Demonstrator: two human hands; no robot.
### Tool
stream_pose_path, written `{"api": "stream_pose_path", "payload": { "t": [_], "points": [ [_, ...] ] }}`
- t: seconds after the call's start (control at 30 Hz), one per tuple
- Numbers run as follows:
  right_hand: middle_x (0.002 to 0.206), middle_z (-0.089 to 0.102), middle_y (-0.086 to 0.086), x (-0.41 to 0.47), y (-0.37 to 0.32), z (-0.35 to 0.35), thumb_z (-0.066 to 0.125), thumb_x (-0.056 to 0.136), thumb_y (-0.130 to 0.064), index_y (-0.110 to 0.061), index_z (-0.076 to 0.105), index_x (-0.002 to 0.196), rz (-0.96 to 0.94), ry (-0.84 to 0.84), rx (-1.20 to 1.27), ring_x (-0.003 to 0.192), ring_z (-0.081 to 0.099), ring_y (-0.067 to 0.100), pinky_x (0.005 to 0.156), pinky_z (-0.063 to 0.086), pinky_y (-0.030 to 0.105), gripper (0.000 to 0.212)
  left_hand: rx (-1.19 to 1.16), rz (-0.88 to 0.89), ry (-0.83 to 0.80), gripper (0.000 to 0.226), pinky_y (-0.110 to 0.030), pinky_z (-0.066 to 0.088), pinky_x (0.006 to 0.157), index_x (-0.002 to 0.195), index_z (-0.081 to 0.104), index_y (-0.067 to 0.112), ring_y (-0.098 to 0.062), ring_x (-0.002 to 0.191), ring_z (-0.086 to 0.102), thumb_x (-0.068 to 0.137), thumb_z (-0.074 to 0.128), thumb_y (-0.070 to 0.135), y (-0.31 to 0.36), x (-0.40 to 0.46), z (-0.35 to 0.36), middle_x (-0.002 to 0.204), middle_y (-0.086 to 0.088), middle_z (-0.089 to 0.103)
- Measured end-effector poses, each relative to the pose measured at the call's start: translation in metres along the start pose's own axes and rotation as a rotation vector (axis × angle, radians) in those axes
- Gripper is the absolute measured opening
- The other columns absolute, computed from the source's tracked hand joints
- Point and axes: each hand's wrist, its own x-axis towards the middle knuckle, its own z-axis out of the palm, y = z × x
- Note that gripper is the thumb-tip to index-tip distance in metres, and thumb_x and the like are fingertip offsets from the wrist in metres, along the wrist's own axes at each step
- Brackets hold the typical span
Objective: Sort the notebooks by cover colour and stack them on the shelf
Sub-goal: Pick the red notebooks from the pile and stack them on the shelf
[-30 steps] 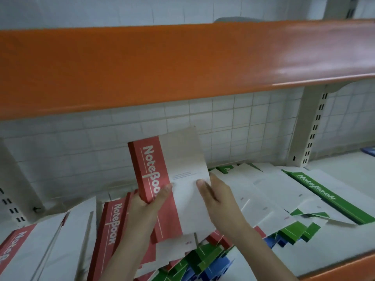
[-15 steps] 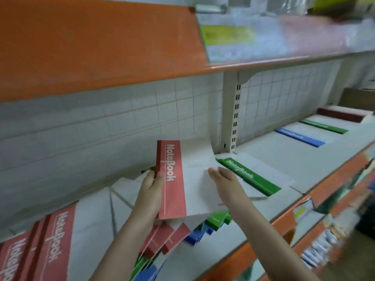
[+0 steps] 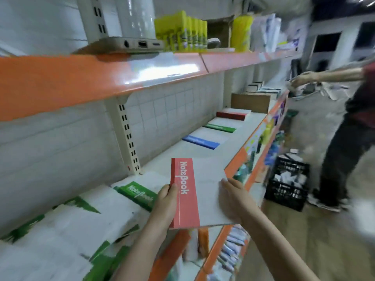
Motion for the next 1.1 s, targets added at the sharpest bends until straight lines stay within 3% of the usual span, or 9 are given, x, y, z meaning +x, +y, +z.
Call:
{"api": "stream_pose_path", "payload": {
  "t": [0.1, 0.23, 0.37, 0.43, 0.53, 0.77, 0.93, 1.1],
  "points": [
    [0.08, 0.055, 0.007, 0.015, 0.007, -0.05, 0.04, 0.099, -0.021, -0.012, 0.058, 0.085, -0.004, 0.087, -0.047, 0.074, 0.051, 0.019, 0.065, 0.037, 0.029, 0.025, 0.022, -0.016, -0.113, 0.029, -0.03, 0.052, 0.064, 0.101, 0.059, 0.017, -0.02, 0.074, 0.07, 0.097, 0.045, 0.042, 0.003, 0.013, 0.052, 0.086, -0.005, 0.071],
    [0.106, 0.062, 0.014, 0.03, 0.021, -0.109, 0.039, 0.1, -0.023, -0.009, 0.06, 0.107, 0.023, 0.172, -0.076, 0.1, 0.057, 0.029, 0.088, 0.044, 0.039, 0.026, 0.009, -0.021, -0.189, 0.027, -0.031, 0.053, 0.066, 0.098, 0.059, 0.014, -0.022, 0.073, 0.069, 0.098, 0.044, 0.036, 0.002, 0.028, 0.119, 0.085, -0.007, 0.071],
    [0.087, 0.061, 0.008, 0.037, 0.03, -0.161, 0.037, 0.1, -0.016, -0.012, 0.058, 0.084, -0.003, 0.253, -0.065, 0.082, 0.054, 0.02, 0.072, 0.039, 0.03, 0.026, 0.023, 0.007, -0.263, 0.026, -0.029, 0.05, 0.065, 0.092, 0.059, 0.021, -0.017, 0.074, 0.068, 0.101, 0.037, 0.033, -0.001, 0.029, 0.176, 0.079, 0.001, 0.071],
    [0.079, 0.06, 0.006, 0.04, 0.033, -0.184, 0.038, 0.099, -0.014, -0.009, 0.058, 0.079, -0.003, 0.282, -0.07, 0.077, 0.053, 0.019, 0.069, 0.037, 0.03, 0.029, 0.026, -0.001, -0.315, 0.026, -0.034, 0.054, 0.068, 0.098, 0.058, 0.018, -0.02, 0.079, 0.069, 0.101, 0.036, 0.032, -0.002, 0.028, 0.2, 0.085, -0.003, 0.071],
    [0.083, 0.059, 0.01, 0.051, 0.038, -0.213, 0.038, 0.098, -0.015, 0.002, 0.056, 0.088, 0.012, 0.326, -0.094, 0.079, 0.053, 0.02, 0.07, 0.037, 0.031, 0.026, 0.026, -0.024, -0.354, 0.031, -0.039, 0.052, 0.08, 0.106, 0.055, 0.005, -0.032, 0.092, 0.066, 0.102, 0.035, 0.028, 0.002, 0.032, 0.232, 0.099, -0.017, 0.067],
    [0.088, 0.06, 0.014, 0.105, 0.04, -0.263, 0.035, 0.1, -0.014, 0.006, 0.056, 0.093, 0.017, 0.378, -0.019, 0.083, 0.055, 0.024, 0.076, 0.04, 0.033, 0.029, 0.074, 0.006, -0.394, 0.027, -0.044, 0.052, 0.087, 0.089, 0.059, 0.015, -0.032, 0.09, 0.067, 0.101, 0.037, 0.026, 0.017, 0.076, 0.298, 0.094, -0.014, 0.07],
    [0.092, 0.063, 0.014, 0.174, 0.027, -0.294, 0.036, 0.1, -0.016, -0.006, 0.057, 0.087, -0.001, 0.387, -0.071, 0.088, 0.058, 0.027, 0.08, 0.043, 0.035, 0.027, 0.014, -0.004, -0.402, 0.023, -0.031, 0.051, 0.07, 0.094, 0.057, 0.015, -0.023, 0.076, 0.066, 0.101, 0.037, 0.025, 0.033, 0.133, 0.343, 0.084, -0.007, 0.069],
    [0.09, 0.061, 0.015, 0.259, 0.003, -0.313, 0.036, 0.098, -0.019, -0.007, 0.054, 0.083, -0.005, 0.375, -0.111, 0.086, 0.057, 0.029, 0.079, 0.043, 0.037, 0.026, 0.046, 0.007, -0.377, 0.025, -0.036, 0.051, 0.074, 0.096, 0.058, 0.017, -0.025, 0.082, 0.068, 0.1, 0.037, 0.03, 0.063, 0.203, 0.38, 0.088, -0.007, 0.07]
  ]
}}
